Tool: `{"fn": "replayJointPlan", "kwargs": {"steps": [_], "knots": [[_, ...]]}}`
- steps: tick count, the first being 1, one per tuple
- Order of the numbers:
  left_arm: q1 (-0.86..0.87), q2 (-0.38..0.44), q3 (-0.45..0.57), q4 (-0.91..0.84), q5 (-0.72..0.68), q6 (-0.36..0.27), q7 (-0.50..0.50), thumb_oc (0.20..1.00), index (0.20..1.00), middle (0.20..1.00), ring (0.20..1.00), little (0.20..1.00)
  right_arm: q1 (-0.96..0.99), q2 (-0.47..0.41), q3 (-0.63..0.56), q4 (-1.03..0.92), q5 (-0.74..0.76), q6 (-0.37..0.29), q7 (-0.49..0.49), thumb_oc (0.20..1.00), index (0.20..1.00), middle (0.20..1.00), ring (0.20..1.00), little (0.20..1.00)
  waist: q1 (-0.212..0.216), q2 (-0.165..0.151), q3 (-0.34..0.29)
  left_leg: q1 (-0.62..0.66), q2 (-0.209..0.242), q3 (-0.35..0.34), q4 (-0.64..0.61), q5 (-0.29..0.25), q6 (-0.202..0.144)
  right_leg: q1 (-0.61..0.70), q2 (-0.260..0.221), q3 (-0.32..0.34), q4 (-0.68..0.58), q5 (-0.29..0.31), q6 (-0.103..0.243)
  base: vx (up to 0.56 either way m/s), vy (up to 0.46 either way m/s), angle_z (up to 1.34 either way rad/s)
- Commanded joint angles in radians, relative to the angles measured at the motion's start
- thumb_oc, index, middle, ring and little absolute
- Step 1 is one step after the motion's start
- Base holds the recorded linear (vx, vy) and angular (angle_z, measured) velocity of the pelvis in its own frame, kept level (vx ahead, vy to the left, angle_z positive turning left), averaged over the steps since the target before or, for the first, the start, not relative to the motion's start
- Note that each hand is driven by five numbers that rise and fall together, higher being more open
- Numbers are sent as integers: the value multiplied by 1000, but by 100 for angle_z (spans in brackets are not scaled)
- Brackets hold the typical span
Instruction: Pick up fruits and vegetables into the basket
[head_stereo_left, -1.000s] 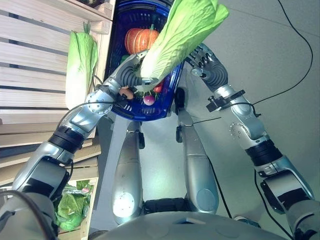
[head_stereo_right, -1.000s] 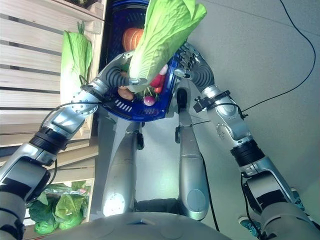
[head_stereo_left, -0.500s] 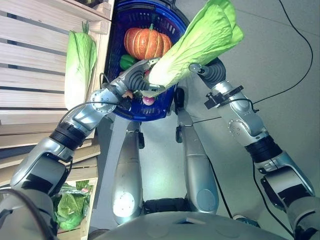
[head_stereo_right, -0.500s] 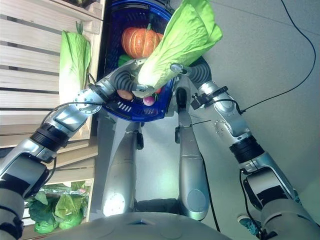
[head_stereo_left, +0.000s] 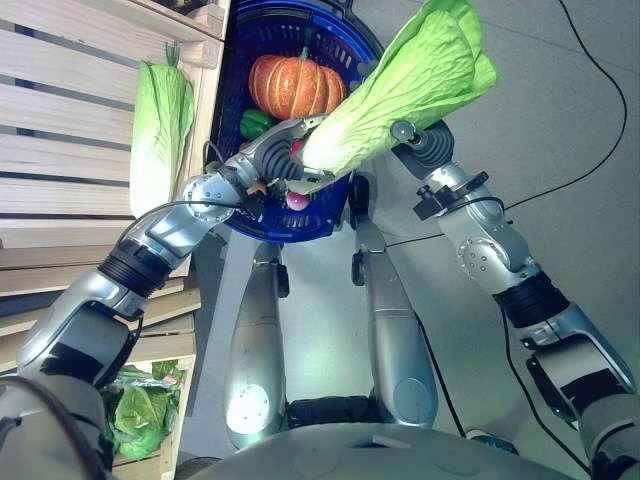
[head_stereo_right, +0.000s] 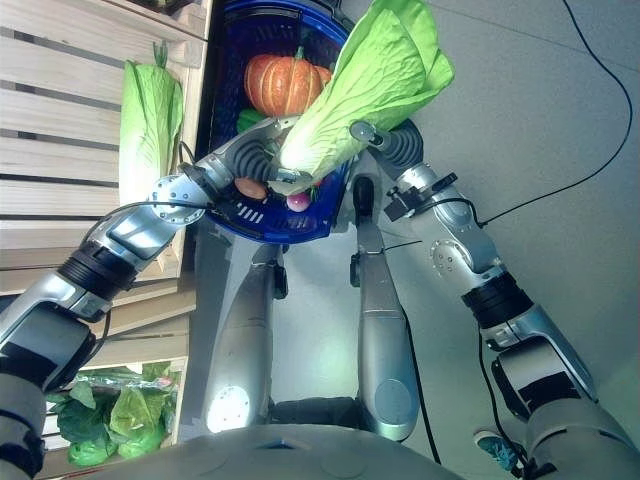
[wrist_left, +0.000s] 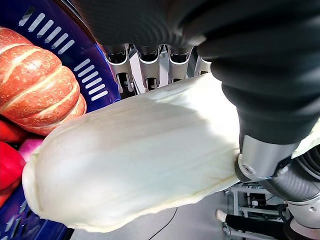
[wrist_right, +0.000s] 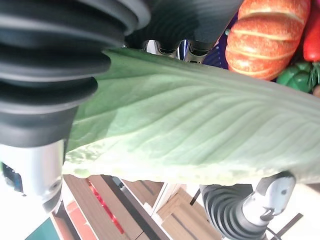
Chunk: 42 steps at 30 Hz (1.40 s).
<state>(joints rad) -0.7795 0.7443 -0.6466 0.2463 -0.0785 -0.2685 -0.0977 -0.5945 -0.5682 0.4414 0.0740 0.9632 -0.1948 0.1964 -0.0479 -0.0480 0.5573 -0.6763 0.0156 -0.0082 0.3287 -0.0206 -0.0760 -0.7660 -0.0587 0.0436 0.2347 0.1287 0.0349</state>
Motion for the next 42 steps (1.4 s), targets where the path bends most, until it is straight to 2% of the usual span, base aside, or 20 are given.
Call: {"fn": "replayJointPlan", "kwargs": {"steps": [1,8,10,13,14,15,16,19,21,24,25,29,32,35,42], "knots": [[6,9,-23,-109,25,-19,-17,200,200,200,200,200,-2,5,26,-154,15,-64,67,200,200,200,200,200,-13,45,-37,-21,-50,28,-80,56,35,53,46,-88,58,-110,46,0,0,0],[7,-1,-27,-111,36,-2,-3,200,200,200,200,200,0,14,33,-146,14,-73,69,200,200,200,200,200,-12,44,-37,-18,-51,28,-86,57,35,55,46,-89,52,-107,47,0,0,0],[7,-1,-25,-106,37,-3,2,313,313,313,313,313,-2,15,32,-141,14,-75,74,200,200,200,200,200,-12,44,-37,-15,-52,27,-90,58,35,59,46,-88,47,-106,47,0,0,0],[6,-2,-25,-103,38,-3,11,369,369,369,369,369,-3,15,33,-137,16,-77,77,200,200,200,200,200,-11,44,-37,-12,-52,27,-92,58,35,61,45,-90,47,-106,48,0,0,0],[9,-4,-22,-104,37,1,21,533,533,533,533,533,-2,16,33,-138,15,-77,78,200,200,200,200,200,-10,43,-37,-10,-51,26,-93,58,35,62,45,-90,46,-107,48,0,0,0],[10,-4,-20,-103,34,0,27,875,875,875,875,875,-2,16,33,-138,16,-77,78,200,200,200,200,200,-9,43,-37,-10,-51,26,-94,59,35,63,45,-90,46,-106,48,0,0,0],[12,-4,-17,-104,34,3,30,1000,1000,1000,1000,1000,-1,15,33,-140,17,-78,78,200,200,200,200,200,-9,42,-37,-10,-51,26,-95,60,35,63,45,-91,46,-106,49,0,0,0],[24,-10,-9,-100,17,5,61,1000,1000,1000,1000,1000,-1,19,34,-138,13,-83,75,200,200,200,200,200,-7,42,-37,-9,-52,23,-96,61,34,64,46,-92,44,-105,49,0,0,0],[38,-20,7,-98,-34,-10,118,1000,1000,1000,1000,1000,0,20,36,-142,8,-85,65,200,200,200,200,200,-5,42,-37,-9,-53,20,-97,61,33,65,46,-92,45,-106,49,0,0,0],[81,-55,64,-85,-130,-48,206,1000,1000,1000,1000,1000,13,28,34,-132,-3,-98,66,200,200,200,200,200,-1,42,-37,-7,-56,16,-97,60,35,65,47,-92,47,-108,48,0,0,0],[102,-77,95,-70,-160,-82,259,1000,1000,1000,1000,1000,18,37,29,-123,-11,-103,70,200,200,200,200,200,1,40,-37,-7,-57,13,-96,58,36,65,48,-92,48,-110,48,0,0,0],[153,-139,199,-41,-215,-153,368,1000,1000,1000,1000,1000,25,67,2,-114,-33,-96,73,200,200,200,200,200,8,32,-37,-12,-63,3,-90,57,36,64,52,-92,50,-114,45,-5,-28,1],[185,-178,279,-36,-266,-187,409,1000,1000,1000,1000,1000,35,86,-22,-113,-49,-81,75,200,200,200,200,200,13,32,-37,-11,-66,-3,-88,56,35,65,54,-93,55,-119,41,4,-8,2],[203,-211,362,-35,-306,-192,455,1000,1000,1000,1000,1000,47,109,-52,-111,-90,-52,73,200,200,200,200,200,16,33,-37,-7,-69,-11,-86,54,35,69,56,-94,62,-128,36,3,-4,1],[203,-230,464,8,-277,-175,558,1000,1000,1000,1000,1000,53,118,-86,-103,-151,-17,63,200,200,200,200,200,14,38,-37,-4,-70,-14,-80,53,30,75,58,-94,73,-144,26,0,0,0]]}}
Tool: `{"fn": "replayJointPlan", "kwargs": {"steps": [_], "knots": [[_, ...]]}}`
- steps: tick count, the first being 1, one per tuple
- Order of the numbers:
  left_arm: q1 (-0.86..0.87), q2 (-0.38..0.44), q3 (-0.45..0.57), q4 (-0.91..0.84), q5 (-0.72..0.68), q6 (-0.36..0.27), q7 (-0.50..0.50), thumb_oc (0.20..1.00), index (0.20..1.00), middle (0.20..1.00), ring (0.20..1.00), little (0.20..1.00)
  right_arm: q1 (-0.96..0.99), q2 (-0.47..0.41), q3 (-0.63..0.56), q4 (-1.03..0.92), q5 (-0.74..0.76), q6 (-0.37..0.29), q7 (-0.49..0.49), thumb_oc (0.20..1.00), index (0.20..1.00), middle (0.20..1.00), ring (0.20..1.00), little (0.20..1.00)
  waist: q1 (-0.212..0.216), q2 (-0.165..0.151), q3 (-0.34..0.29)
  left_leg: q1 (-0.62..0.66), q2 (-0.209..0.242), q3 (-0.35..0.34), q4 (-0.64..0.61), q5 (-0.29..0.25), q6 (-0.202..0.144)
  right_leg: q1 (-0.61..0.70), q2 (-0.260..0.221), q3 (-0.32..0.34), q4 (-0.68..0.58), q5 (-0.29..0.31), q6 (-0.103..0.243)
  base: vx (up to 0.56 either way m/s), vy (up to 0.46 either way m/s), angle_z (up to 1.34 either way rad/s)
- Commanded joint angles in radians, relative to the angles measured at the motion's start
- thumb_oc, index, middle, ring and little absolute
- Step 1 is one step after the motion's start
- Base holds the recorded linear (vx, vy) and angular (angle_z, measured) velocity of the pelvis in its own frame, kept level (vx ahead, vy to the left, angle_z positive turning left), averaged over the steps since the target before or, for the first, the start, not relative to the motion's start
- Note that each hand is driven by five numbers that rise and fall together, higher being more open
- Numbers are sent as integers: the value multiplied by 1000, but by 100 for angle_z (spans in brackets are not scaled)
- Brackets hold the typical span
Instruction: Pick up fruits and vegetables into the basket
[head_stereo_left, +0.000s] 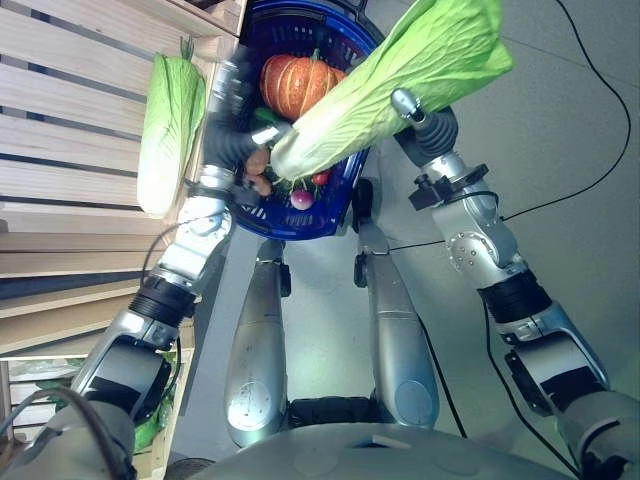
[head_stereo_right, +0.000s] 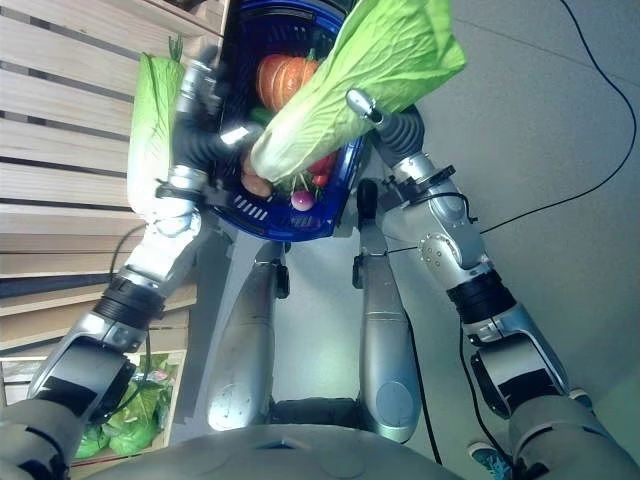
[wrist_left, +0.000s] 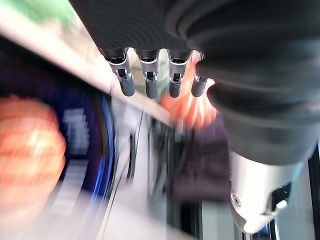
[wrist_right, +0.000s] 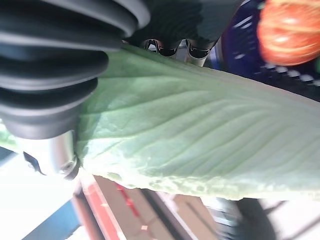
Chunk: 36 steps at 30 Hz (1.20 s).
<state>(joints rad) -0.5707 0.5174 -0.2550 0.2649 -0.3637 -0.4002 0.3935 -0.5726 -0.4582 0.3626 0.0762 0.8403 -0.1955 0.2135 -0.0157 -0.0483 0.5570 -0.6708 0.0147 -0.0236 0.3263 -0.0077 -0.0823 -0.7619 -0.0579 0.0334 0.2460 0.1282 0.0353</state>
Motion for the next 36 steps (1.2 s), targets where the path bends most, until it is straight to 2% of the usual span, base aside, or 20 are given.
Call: {"fn": "replayJointPlan", "kwargs": {"steps": [1,5,15,20,25,32,36], "knots": [[-9,-1,81,-2,11,-41,81,1000,1000,1000,1000,1000,30,6,-10,-103,-34,-11,45,200,200,200,200,200,-19,40,-37,-9,-70,1,-78,40,36,72,58,-84,62,-145,24,13,38,1],[-37,10,112,80,28,-22,131,1000,1000,1000,1000,1000,17,-12,-10,-73,-77,-3,35,200,200,200,200,200,-23,44,-37,-10,-67,3,-69,38,32,69,58,-84,75,-155,20,14,39,0],[-70,26,113,273,28,23,197,1000,1000,1000,1000,1000,-34,-55,28,-5,-152,-5,-20,200,200,200,200,200,-28,52,-37,-11,-66,6,-59,38,28,65,59,-84,88,-167,15,2,3,0],[-100,48,97,353,9,54,199,1000,1000,1000,1000,1000,-96,-71,72,66,-222,28,-86,200,200,200,200,200,-23,58,-37,-15,-67,6,-46,36,25,60,53,-87,96,-170,13,0,0,0],[-134,63,77,422,-4,57,170,1000,1000,1000,1000,1000,-193,-70,117,194,-239,92,-160,200,200,200,200,200,-7,67,-37,-16,-68,5,-37,36,23,60,46,-96,104,-175,8,0,0,0],[-213,63,25,498,-13,64,129,1000,1000,1000,1000,1000,-380,-40,177,432,-211,171,-198,200,200,200,200,200,27,88,-37,-25,-75,-4,-16,33,21,52,34,-114,126,-179,2,11,-7,2],[-241,59,2,516,-22,69,119,1000,1000,1000,1000,1000,-440,-14,196,526,-161,194,-207,200,200,200,200,200,40,97,-37,-34,-78,-9,-4,29,21,41,30,-120,139,-182,1,14,-7,4]]}}
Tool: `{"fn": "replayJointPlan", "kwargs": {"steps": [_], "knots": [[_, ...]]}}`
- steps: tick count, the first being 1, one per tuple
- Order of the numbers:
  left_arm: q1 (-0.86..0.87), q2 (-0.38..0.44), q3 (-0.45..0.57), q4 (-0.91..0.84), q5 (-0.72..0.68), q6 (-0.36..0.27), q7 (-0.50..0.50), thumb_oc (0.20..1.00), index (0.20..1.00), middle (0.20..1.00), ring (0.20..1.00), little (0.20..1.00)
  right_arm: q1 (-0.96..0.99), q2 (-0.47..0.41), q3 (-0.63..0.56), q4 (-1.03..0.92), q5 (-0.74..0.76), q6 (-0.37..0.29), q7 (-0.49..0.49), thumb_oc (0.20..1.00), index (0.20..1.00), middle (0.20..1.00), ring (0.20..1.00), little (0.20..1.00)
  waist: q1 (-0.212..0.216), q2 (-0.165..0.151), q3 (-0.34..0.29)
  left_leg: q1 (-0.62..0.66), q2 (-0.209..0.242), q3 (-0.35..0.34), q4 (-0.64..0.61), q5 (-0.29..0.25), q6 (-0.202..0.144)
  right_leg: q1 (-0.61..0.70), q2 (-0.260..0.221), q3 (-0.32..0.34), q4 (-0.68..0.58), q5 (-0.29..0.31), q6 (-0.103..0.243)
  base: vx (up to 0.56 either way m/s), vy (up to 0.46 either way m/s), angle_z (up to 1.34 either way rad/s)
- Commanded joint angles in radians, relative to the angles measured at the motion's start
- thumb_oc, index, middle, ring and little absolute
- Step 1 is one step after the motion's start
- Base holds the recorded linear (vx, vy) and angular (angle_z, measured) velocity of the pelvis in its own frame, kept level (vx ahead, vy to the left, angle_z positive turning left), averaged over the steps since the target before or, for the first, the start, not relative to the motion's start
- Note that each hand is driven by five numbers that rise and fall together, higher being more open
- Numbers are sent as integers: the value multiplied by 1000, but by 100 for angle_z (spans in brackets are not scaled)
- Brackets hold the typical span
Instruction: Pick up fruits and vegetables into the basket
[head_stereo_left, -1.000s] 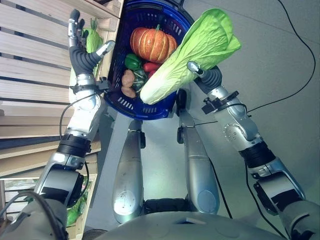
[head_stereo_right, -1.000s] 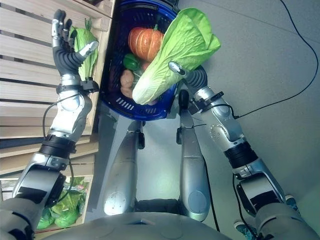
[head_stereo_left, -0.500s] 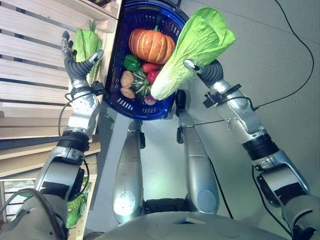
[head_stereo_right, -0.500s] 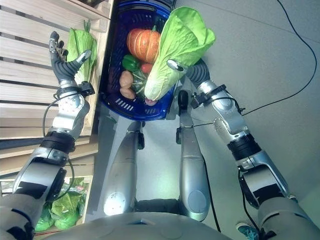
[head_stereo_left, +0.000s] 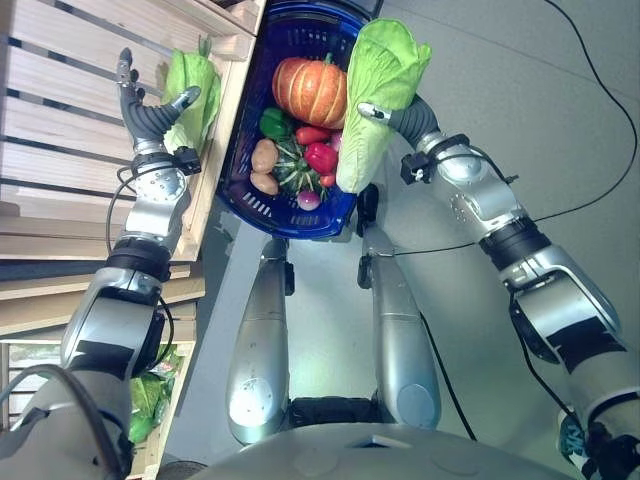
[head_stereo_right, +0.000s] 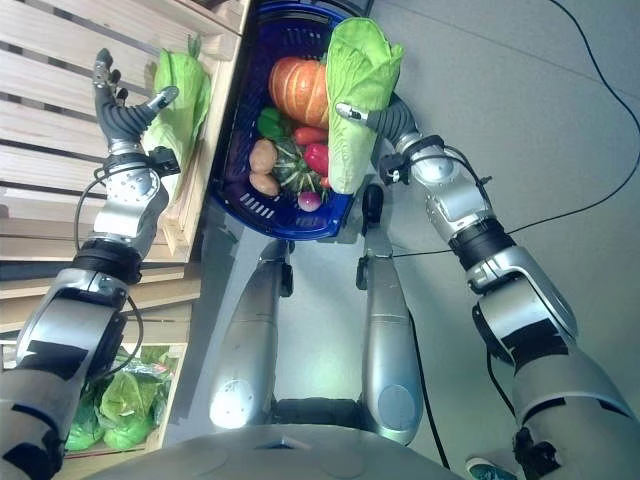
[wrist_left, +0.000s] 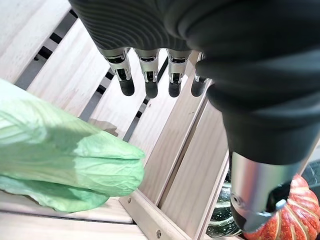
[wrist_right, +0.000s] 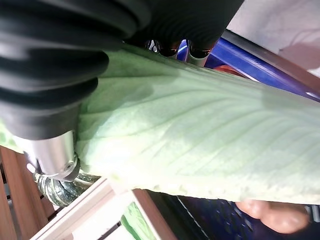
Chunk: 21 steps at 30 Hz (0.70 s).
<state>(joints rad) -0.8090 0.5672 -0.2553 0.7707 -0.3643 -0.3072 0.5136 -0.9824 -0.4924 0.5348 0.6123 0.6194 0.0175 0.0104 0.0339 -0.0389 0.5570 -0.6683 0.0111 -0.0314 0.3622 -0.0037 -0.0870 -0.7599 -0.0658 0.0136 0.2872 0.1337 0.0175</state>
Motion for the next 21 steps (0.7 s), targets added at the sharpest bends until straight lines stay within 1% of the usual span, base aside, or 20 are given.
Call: {"fn": "replayJointPlan", "kwargs": {"steps": [1,2,4,5,6,14,19,21], "knots": [[-6,8,1,13,-21,-24,-3,1000,1000,1000,1000,1000,-36,23,25,2,63,-17,-3,200,200,200,200,200,-8,89,-37,-37,-75,-2,-39,25,26,38,37,-101,99,-188,18,0,0,0],[-17,3,-5,29,-21,-28,-12,1000,1000,1000,1000,1000,-59,33,23,55,74,-2,2,200,200,200,200,200,-2,94,-37,-39,-78,-4,-37,26,27,35,37,-103,104,-189,16,19,0,5],[-34,-8,-17,50,-23,-36,-21,1000,1000,1000,1000,1000,-98,54,22,160,60,4,13,200,200,200,200,200,9,105,-37,-47,-82,-9,-31,26,30,25,34,-106,116,-191,15,23,0,6],[-37,-9,-19,53,-22,-36,-24,1000,1000,1000,1000,1000,-105,57,20,178,54,11,14,200,200,200,200,200,12,107,-37,-48,-83,-10,-30,25,30,24,33,-107,118,-192,15,18,-1,10],[-43,-18,-24,61,-22,-41,-25,1000,1000,1000,1000,1000,-120,67,19,228,53,6,23,200,200,200,200,200,17,112,-37,-51,-84,-12,-31,26,31,19,33,-109,121,-193,14,12,0,11],[-67,-35,-57,73,-23,-54,-23,1000,1000,1000,1000,1000,-168,90,11,396,26,22,71,200,200,200,200,200,39,130,-37,-73,-96,-26,-20,29,36,-4,28,-120,136,-193,14,5,-2,5],[-81,-56,-65,81,-19,-66,-15,1000,1000,1000,1000,1000,-190,110,0,485,15,54,62,200,200,200,200,200,46,140,-37,-85,-101,-29,-14,30,41,-20,28,-122,146,-193,12,3,6,7],[-81,-61,-68,79,-19,-72,-15,1000,1000,1000,1000,1000,-198,110,-4,520,1,53,71,200,200,200,200,200,49,145,-37,-91,-102,-29,-13,32,42,-26,27,-123,149,-192,13,1,10,2]]}}
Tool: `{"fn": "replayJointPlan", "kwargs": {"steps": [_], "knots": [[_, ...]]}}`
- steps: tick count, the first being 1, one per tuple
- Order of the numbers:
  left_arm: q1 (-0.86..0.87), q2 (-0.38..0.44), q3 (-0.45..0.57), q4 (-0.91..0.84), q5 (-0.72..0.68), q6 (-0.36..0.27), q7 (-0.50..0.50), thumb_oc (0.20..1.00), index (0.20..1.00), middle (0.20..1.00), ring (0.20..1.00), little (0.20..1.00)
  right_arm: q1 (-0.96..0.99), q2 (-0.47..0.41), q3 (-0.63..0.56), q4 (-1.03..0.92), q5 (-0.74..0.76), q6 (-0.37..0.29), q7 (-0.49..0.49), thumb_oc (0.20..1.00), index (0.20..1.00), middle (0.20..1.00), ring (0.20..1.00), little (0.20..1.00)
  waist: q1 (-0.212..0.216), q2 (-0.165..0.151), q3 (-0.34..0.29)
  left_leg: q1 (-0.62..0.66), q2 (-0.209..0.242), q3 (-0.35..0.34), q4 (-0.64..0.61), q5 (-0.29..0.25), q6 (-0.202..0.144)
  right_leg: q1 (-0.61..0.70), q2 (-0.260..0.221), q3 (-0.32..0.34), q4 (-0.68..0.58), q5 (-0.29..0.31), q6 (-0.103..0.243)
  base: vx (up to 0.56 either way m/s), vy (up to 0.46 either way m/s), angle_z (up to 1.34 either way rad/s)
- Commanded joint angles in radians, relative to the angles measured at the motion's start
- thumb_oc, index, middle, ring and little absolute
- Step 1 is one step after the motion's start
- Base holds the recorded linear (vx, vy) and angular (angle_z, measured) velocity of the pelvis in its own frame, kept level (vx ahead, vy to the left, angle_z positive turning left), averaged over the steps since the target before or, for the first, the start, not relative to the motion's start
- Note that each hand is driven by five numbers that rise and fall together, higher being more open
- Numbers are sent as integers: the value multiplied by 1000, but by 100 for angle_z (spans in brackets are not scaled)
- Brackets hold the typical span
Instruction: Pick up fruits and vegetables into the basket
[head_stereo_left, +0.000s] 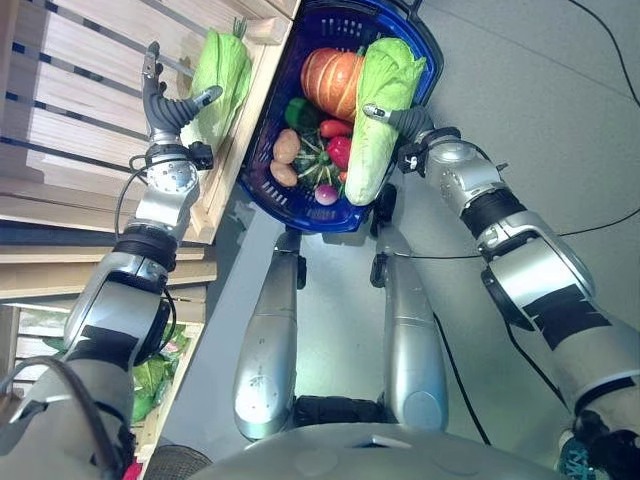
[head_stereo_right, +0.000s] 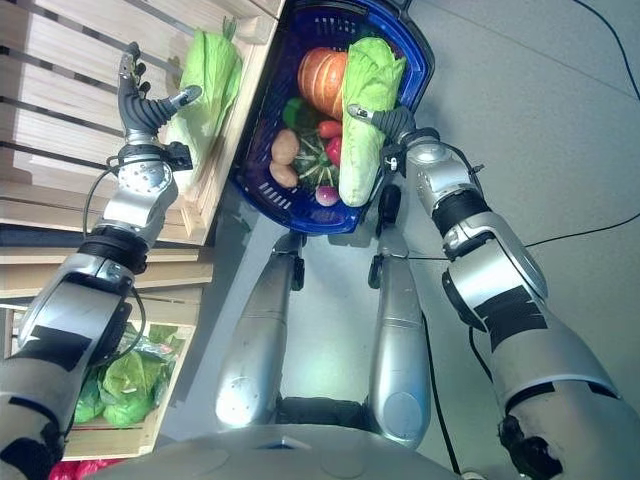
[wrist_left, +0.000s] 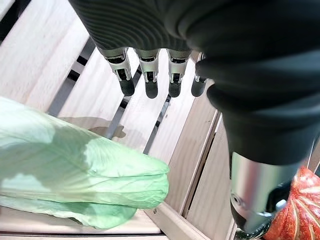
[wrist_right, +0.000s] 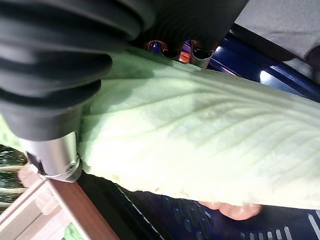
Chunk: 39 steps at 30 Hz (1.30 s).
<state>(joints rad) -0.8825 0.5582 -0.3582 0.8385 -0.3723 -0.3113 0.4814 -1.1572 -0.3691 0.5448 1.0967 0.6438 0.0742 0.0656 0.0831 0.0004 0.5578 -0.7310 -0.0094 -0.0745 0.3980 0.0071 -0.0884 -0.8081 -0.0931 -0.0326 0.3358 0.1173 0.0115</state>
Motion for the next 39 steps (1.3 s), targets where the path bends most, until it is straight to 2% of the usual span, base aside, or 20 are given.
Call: {"fn": "replayJointPlan", "kwargs": {"steps": [1,11,13,18,20,21,22,23,25,27,32,39], "knots": [[-8,-52,34,11,-11,-68,18,1000,1000,1000,1000,1000,-23,-13,-14,36,-23,-4,16,200,200,200,200,200,0,106,-38,-28,-82,14,-49,22,44,22,54,-77,101,-175,18,0,0,0],[-15,-82,12,-6,-7,-83,41,1000,1000,1000,1000,1000,-58,-10,-36,112,-48,11,-7,200,200,200,200,200,8,127,-38,-59,-83,15,-41,29,44,-16,49,-76,115,-170,23,-1,4,1],[-20,-87,8,-8,-5,-80,49,1000,1000,1000,1000,1000,-64,-8,-38,120,-62,32,-32,228,228,228,228,228,7,130,-38,-65,-83,16,-40,30,44,-24,49,-75,119,-170,23,-5,15,5],[-17,-102,6,-12,-6,-92,64,1000,1000,1000,1000,1000,-70,-16,-44,139,-82,67,-68,200,200,200,200,200,6,141,-38,-80,-85,19,-37,34,45,-43,49,-71,124,-170,20,-2,19,0],[-15,-107,3,-16,-7,-94,69,1000,1000,1000,1000,1000,-73,-20,-45,145,-82,78,-79,388,388,388,388,388,5,145,-38,-85,-85,20,-35,35,44,-48,48,-70,126,-170,20,-3,16,0],[-14,-110,1,-20,-7,-94,71,1000,1000,1000,1000,1000,-74,-20,-48,153,-86,83,-85,420,420,420,420,420,5,147,-38,-89,-84,21,-32,35,43,-52,47,-68,130,-171,20,0,0,0],[-13,-111,0,-22,-8,-94,72,1000,1000,1000,1000,1000,-74,-20,-52,158,-90,85,-86,489,489,489,489,489,5,149,-38,-93,-84,21,-28,34,43,-56,47,-67,134,-171,20,0,0,0],[-12,-112,-1,-23,-7,-93,74,1000,1000,1000,1000,1000,-76,-20,-54,161,-92,89,-90,787,787,787,787,787,5,150,-38,-94,-83,20,-28,34,44,-58,48,-67,136,-171,21,0,0,0],[-9,-118,-1,-26,-2,-91,80,1000,1000,1000,1000,1000,-75,-18,-59,168,-96,90,-96,856,856,856,856,856,5,151,-38,-91,-85,20,-33,34,45,-57,48,-66,133,-171,21,0,0,0],[-7,-121,-1,-26,2,-93,86,1000,1000,1000,1000,1000,-75,-19,-59,167,-92,100,-103,1000,1000,1000,1000,1000,5,152,-38,-92,-85,21,-34,35,46,-59,49,-66,132,-170,21,0,0,0],[-4,-124,0,-22,17,-75,106,1000,1000,1000,1000,1000,-70,-20,-65,176,-85,99,-107,1000,1000,1000,1000,1000,1,152,-38,-87,-85,22,-36,38,45,-56,51,-63,132,-168,20,0,0,0],[-5,-114,-1,4,62,10,150,1000,1000,1000,1000,1000,-66,-23,-75,182,-83,85,-115,1000,1000,1000,1000,1000,-3,151,-38,-77,-84,24,-44,42,44,-45,52,-62,121,-164,19,0,0,0]]}}
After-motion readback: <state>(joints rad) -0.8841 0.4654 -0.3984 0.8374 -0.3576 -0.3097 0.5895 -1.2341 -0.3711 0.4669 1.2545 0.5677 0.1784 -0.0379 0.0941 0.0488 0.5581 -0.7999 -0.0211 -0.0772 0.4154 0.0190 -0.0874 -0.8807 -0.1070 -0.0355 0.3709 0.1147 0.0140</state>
